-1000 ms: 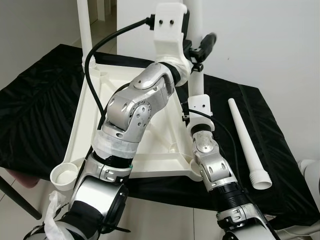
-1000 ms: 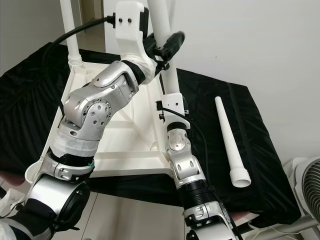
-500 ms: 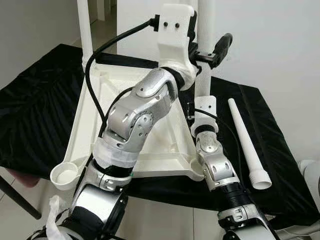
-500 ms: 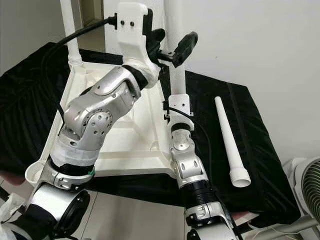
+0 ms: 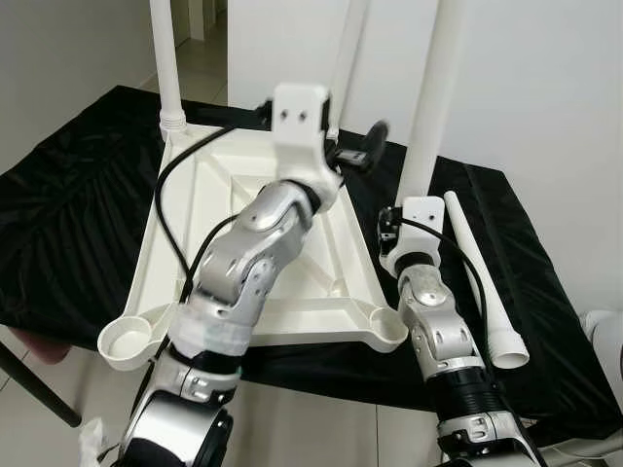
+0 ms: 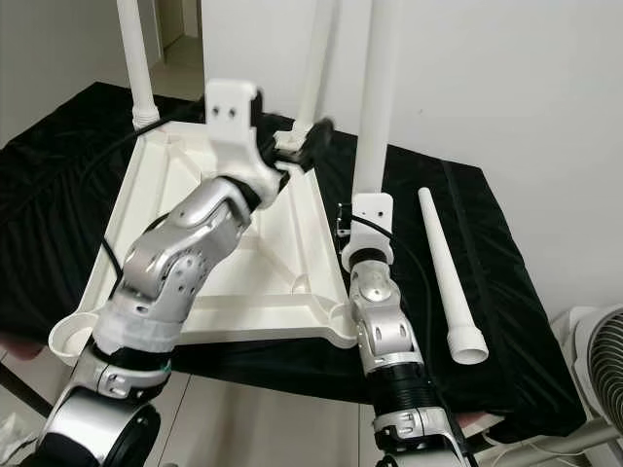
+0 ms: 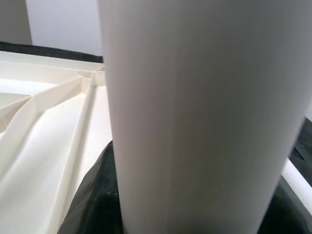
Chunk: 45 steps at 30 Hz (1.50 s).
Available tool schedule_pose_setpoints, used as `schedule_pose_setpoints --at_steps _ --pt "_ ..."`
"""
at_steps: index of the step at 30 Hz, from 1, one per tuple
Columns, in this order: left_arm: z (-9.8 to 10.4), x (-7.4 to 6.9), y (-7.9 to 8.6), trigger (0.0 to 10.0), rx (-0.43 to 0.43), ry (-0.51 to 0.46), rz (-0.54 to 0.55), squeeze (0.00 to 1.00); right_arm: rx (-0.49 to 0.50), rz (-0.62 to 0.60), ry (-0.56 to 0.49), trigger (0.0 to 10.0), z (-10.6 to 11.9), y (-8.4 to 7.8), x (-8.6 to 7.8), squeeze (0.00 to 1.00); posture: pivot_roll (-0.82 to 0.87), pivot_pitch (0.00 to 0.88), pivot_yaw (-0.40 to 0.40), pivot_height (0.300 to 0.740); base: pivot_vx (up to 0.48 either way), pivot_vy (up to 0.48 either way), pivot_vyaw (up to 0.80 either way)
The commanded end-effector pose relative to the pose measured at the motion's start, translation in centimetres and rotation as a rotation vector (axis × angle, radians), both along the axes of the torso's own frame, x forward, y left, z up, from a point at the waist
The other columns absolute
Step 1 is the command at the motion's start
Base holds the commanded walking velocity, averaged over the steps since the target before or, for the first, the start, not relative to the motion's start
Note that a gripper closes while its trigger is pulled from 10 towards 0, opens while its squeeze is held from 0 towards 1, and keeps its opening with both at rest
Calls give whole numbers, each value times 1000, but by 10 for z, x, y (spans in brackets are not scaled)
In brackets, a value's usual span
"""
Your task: Building children table
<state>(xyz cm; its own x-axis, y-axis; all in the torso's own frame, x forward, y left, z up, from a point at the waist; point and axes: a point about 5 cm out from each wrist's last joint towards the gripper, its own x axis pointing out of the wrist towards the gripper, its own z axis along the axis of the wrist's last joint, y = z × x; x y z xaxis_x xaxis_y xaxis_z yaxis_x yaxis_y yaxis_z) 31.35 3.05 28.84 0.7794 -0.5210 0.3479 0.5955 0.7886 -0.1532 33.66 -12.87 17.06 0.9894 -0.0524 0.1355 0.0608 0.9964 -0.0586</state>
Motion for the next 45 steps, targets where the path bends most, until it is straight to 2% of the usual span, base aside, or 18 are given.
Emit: schedule_pose_setpoints --at_steps 1,4,5,12,15,17,18,23,35,36,38,39,40,41,43,45 --pt "-1 -10 -3 10000 21 -67 -71 0 21 -2 -44 10000 4 -7 -5 0 9 0 -123 740 0 0 0" --pt "-8 -13 0 10000 51 -85 -79 0 25 17 -53 10000 3 -7 -8 0 8 4 -122 740 0 0 0" --pt "-16 -19 1 10000 92 -107 -101 0 35 39 -76 10000 4 -7 -13 0 6 7 -122 740 0 0 0" --pt "-36 -38 -3 10000 174 -165 -192 0 9 42 -95 10000 2 -10 -24 0 4 10 -125 740 0 0 0" --pt "-55 -47 -1 10000 241 -192 -232 0 39 47 -109 10000 -2 -7 -34 0 -1 15 -125 740 0 0 0" --pt "-55 -47 -1 10000 241 -192 -232 0 39 47 -109 10000 -2 -7 -34 0 -1 15 -125 740 0 0 0" --pt "-65 -53 1 10000 260 -176 -289 0 35 64 -119 10000 -4 -5 -40 0 -6 18 -124 740 0 0 0" --pt "-83 -65 6 10000 324 -186 -346 0 22 131 -163 10000 -7 -4 -53 0 -9 24 -125 740 0 0 0" --pt "-106 -69 11 10000 398 -138 -350 0 19 181 -167 10000 -16 -8 -67 0 -9 12 -136 740 0 0 0" --pt "-113 -70 13 10000 438 -131 -361 0 14 190 -159 10000 -19 -9 -70 0 -8 9 -136 740 0 0 0" --pt "-113 -70 13 10000 438 -131 -361 0 14 190 -159 10000 -19 -9 -70 0 -8 9 -136 740 0 0 0" --pt "-119 -71 16 10000 482 -137 -371 0 6 199 -152 10000 -21 -11 -72 0 -8 10 -138 740 0 0 0" --pt "-119 -71 16 10000 482 -137 -371 0 6 199 -152 10000 -21 -11 -72 0 -8 10 -138 740 0 0 0" --pt "-124 -72 20 10000 519 -137 -380 0 -3 204 -144 10000 -24 -13 -73 0 -7 10 -138 740 0 0 0" --pt "-124 -72 20 10000 519 -137 -380 0 -3 204 -144 10000 -24 -13 -73 0 -7 10 -138 740 0 0 0" --pt "-130 -72 27 10000 560 -122 -393 0 -24 215 -135 10000 -27 -15 -76 0 -9 7 -133 740 0 0 0"
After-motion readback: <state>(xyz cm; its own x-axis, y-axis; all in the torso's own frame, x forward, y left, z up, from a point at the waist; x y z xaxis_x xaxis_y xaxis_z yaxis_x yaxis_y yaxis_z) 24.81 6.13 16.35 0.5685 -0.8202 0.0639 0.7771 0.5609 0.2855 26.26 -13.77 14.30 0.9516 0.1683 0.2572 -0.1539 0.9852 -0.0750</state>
